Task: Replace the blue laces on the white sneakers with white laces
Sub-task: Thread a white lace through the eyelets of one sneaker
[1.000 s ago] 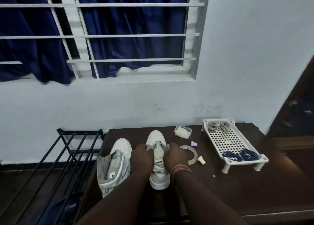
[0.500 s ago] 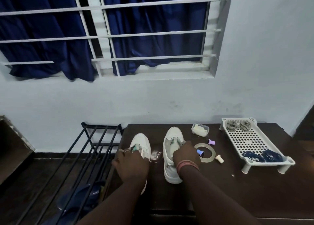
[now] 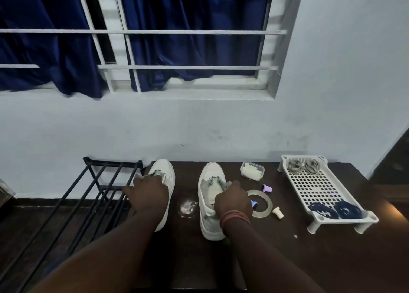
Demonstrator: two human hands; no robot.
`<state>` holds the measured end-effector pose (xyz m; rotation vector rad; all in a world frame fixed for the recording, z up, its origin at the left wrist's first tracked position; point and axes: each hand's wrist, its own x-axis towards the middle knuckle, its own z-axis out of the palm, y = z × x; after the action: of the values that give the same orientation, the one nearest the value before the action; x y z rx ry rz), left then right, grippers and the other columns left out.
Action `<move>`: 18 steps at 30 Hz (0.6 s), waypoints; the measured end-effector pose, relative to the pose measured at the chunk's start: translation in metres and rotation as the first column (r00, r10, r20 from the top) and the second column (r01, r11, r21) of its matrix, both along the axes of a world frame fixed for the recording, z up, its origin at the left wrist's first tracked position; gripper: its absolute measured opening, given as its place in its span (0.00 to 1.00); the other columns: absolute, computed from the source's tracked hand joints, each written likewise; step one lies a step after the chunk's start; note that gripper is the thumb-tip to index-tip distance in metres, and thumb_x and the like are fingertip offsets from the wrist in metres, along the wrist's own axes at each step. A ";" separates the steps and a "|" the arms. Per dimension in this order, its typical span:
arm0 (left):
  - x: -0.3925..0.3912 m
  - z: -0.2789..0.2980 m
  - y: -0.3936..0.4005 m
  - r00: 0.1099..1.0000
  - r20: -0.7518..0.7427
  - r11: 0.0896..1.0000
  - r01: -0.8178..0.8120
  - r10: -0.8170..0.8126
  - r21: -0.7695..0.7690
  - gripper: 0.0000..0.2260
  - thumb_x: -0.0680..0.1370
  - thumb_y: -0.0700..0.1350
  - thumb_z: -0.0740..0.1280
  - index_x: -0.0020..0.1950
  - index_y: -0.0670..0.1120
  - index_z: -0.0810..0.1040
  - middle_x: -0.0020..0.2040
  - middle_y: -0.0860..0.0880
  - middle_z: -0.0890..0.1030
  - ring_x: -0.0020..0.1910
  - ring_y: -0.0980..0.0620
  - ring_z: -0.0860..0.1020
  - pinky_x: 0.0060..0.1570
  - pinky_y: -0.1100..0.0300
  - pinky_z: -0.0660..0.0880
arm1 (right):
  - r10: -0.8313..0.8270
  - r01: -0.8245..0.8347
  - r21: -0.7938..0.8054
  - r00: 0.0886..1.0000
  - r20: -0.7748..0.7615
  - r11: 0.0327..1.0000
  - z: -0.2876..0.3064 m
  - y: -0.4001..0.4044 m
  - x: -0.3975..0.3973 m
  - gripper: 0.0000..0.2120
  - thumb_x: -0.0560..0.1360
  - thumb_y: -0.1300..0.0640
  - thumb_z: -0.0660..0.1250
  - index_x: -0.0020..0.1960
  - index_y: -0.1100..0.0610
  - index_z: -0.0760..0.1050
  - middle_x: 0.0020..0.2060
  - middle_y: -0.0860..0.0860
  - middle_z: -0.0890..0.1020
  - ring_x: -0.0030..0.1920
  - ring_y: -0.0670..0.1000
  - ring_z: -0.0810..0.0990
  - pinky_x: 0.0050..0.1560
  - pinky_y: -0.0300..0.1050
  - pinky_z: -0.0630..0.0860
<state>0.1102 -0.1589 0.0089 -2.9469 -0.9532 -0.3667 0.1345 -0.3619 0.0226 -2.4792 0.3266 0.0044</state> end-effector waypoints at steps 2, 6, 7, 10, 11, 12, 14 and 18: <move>0.000 0.000 -0.003 1.000 0.000 1.000 -0.005 0.005 -0.026 0.10 0.74 0.53 0.64 0.52 0.53 0.81 0.50 0.52 0.83 0.62 0.48 0.74 0.56 0.46 0.66 | 0.005 -0.005 0.007 1.000 0.001 1.000 0.001 0.000 0.000 0.13 0.74 0.59 0.60 0.58 0.56 0.71 0.55 0.55 0.80 0.56 0.58 0.80 0.49 0.47 0.74; -0.007 0.007 -0.015 1.000 -0.007 0.999 -0.026 0.026 -0.038 0.11 0.75 0.54 0.65 0.52 0.51 0.82 0.49 0.50 0.83 0.60 0.46 0.75 0.56 0.46 0.65 | 0.033 -0.033 0.017 0.999 -0.001 0.999 0.005 -0.006 -0.006 0.13 0.74 0.60 0.60 0.58 0.57 0.71 0.55 0.56 0.80 0.56 0.59 0.80 0.50 0.48 0.75; -0.009 0.009 -0.019 1.000 -0.001 0.999 -0.031 0.031 -0.035 0.12 0.75 0.54 0.65 0.52 0.51 0.82 0.50 0.50 0.83 0.59 0.45 0.75 0.56 0.46 0.65 | 0.040 -0.040 0.022 0.999 -0.004 0.999 0.006 -0.008 -0.009 0.13 0.74 0.60 0.60 0.58 0.57 0.71 0.55 0.56 0.80 0.57 0.58 0.80 0.50 0.47 0.75; -0.009 0.011 -0.035 0.999 0.033 1.000 -0.009 0.009 -0.003 0.13 0.73 0.53 0.68 0.52 0.47 0.82 0.52 0.45 0.82 0.56 0.41 0.75 0.55 0.45 0.66 | 0.046 -0.046 0.050 0.999 -0.014 0.998 0.008 -0.016 -0.017 0.13 0.74 0.59 0.60 0.58 0.57 0.72 0.55 0.56 0.80 0.58 0.58 0.80 0.50 0.47 0.74; -0.007 0.012 -0.042 0.997 0.072 1.000 0.009 -0.009 0.007 0.13 0.72 0.51 0.70 0.51 0.44 0.82 0.51 0.42 0.82 0.55 0.39 0.75 0.53 0.45 0.67 | 0.042 -0.041 0.060 0.999 -0.018 0.997 0.008 -0.019 -0.019 0.13 0.74 0.57 0.60 0.58 0.57 0.72 0.55 0.55 0.80 0.57 0.58 0.80 0.50 0.47 0.74; -0.005 0.012 -0.048 0.994 0.110 1.000 0.027 -0.028 0.011 0.13 0.70 0.49 0.72 0.50 0.43 0.83 0.50 0.40 0.82 0.54 0.37 0.75 0.52 0.44 0.67 | 0.038 -0.037 0.064 0.999 -0.018 0.997 0.010 -0.021 -0.019 0.13 0.74 0.54 0.60 0.57 0.57 0.73 0.54 0.55 0.81 0.57 0.58 0.80 0.49 0.47 0.73; 0.006 0.015 -0.066 0.983 0.158 0.996 0.089 -0.092 0.022 0.10 0.69 0.46 0.72 0.47 0.42 0.82 0.47 0.39 0.81 0.51 0.37 0.75 0.48 0.45 0.68 | 0.011 -0.012 0.048 0.999 0.030 0.999 0.015 -0.030 -0.012 0.15 0.74 0.47 0.60 0.53 0.55 0.74 0.51 0.53 0.82 0.54 0.57 0.80 0.47 0.46 0.72; 0.053 0.029 -0.114 0.890 0.321 0.890 0.402 -0.325 -0.214 0.07 0.76 0.44 0.63 0.45 0.46 0.80 0.44 0.45 0.81 0.46 0.42 0.80 0.43 0.51 0.75 | -0.003 -0.004 0.048 0.991 0.136 0.999 0.032 -0.057 0.031 0.14 0.75 0.47 0.59 0.51 0.56 0.76 0.51 0.55 0.82 0.55 0.58 0.80 0.48 0.46 0.72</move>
<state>0.1632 -0.2731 0.0384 -3.4032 -0.4764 -0.7319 0.1650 -0.4191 0.0550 -2.4174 0.2646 -0.1545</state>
